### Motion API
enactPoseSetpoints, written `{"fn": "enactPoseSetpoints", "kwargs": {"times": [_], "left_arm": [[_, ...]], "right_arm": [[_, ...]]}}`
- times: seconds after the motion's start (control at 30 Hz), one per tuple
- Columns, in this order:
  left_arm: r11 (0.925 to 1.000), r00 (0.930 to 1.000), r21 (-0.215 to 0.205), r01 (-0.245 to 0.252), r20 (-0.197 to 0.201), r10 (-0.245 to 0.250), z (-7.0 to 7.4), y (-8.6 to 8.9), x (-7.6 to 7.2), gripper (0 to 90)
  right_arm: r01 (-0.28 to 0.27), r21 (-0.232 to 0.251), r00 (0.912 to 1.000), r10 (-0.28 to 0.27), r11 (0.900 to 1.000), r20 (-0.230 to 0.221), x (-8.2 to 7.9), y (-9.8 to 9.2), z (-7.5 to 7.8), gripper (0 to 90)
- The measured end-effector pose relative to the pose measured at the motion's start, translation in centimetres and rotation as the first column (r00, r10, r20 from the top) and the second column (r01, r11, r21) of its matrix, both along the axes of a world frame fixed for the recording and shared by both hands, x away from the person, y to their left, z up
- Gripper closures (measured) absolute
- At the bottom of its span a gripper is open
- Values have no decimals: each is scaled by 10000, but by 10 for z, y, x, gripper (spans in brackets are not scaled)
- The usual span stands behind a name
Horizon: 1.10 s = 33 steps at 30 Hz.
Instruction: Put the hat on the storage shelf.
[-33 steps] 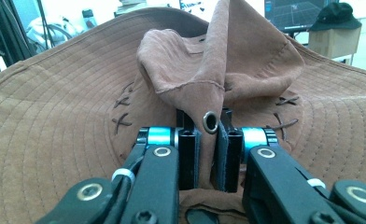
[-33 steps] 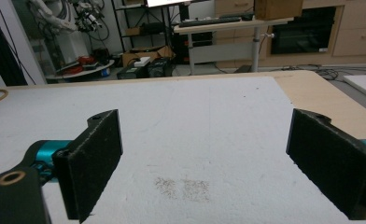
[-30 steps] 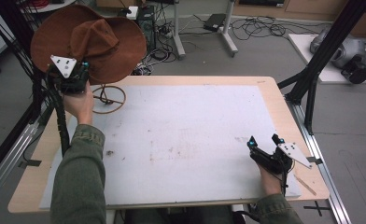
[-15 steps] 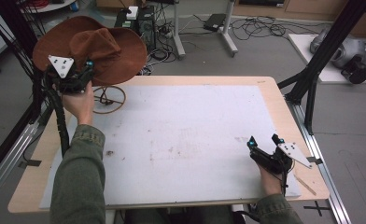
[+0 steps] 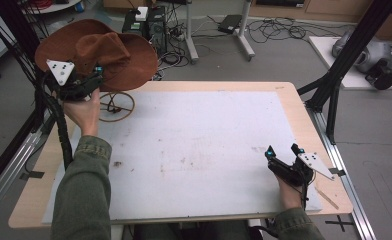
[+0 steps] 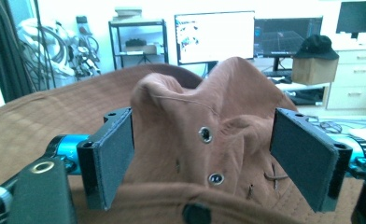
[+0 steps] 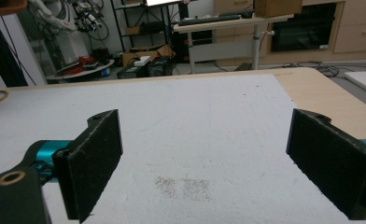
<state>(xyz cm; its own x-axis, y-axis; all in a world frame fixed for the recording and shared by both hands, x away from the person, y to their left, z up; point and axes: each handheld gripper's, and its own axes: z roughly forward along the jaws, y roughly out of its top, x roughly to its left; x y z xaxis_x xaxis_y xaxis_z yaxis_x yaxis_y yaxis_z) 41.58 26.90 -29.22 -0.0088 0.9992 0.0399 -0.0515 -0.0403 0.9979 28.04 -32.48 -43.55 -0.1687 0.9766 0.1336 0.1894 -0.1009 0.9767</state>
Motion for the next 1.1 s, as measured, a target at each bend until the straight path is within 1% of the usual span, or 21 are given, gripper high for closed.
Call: {"fn": "enactPoseSetpoints", "kwargs": {"times": [0.07,0.1,0.13,0.2,0.23,0.27,0.43,0.47,0.5,0.53,0.57,0.6,0.73,0.8,0.83,0.93,0.97,1.0,1.03,1.1], "left_arm": [[10000,9999,-21,-61,118,61,3,1,-6,214],[10000,9997,-24,-66,239,66,5,2,-13,212],[10000,9997,-24,-66,239,66,5,2,-13,208],[9999,9994,30,-99,341,98,6,1,-21,206],[9998,9993,153,-153,357,147,5,0,-28,206],[9998,9993,153,-153,357,147,5,0,-28,203],[9994,9981,133,-311,529,304,2,1,-46,188],[9992,9977,155,-377,565,368,0,1,-52,181],[9989,9970,163,-433,652,421,-3,1,-62,179],[9989,9970,163,-433,652,421,-3,1,-62,178],[9985,9965,194,-504,674,490,-7,2,-72,176],[9985,9965,194,-504,674,490,-7,2,-72,175],[9980,9942,43,-630,877,624,-20,3,-93,175],[9974,9937,-33,-721,859,721,-31,5,-106,171],[9974,9937,-33,-721,859,721,-31,5,-106,167],[9968,9934,-98,-788,824,794,-44,6,-119,163],[9970,9942,-68,-766,755,769,-48,5,-123,163],[9974,9962,145,-701,536,692,-57,3,-131,159],[9974,9962,145,-701,536,692,-57,3,-131,159],[9964,9966,453,-710,441,690,-68,0,-141,159]], "right_arm": [[24,33,10000,-24,10000,-21,0,0,0,99],[31,8,10000,-31,10000,15,0,-1,0,99],[31,8,10000,-31,10000,15,0,-1,0,99],[33,28,10000,-33,10000,35,0,-1,0,99],[33,25,10000,-33,10000,35,0,-1,1,99],[33,31,10000,-33,10000,37,0,0,1,99],[-21,39,10000,21,10000,44,0,1,1,99],[-24,22,10000,24,10000,62,0,1,1,99],[-25,15,10000,25,10000,73,0,2,1,99],[-25,15,10000,25,10000,73,0,2,1,99],[-39,-20,10000,39,10000,81,1,2,1,99],[-39,-20,10000,39,10000,81,1,2,1,99],[-48,22,10000,48,10000,69,0,2,2,99],[-61,-14,9999,61,10000,160,0,3,2,99],[-36,3,9999,36,10000,169,0,3,2,99],[49,-9,9998,-49,10000,172,-1,3,2,99],[49,-9,9998,-49,10000,172,-1,3,2,99],[80,-20,9998,-79,10000,166,-1,3,2,99],[80,-20,9998,-79,10000,166,-1,3,2,99],[161,-12,9996,-161,9999,219,-1,4,3,99]]}}
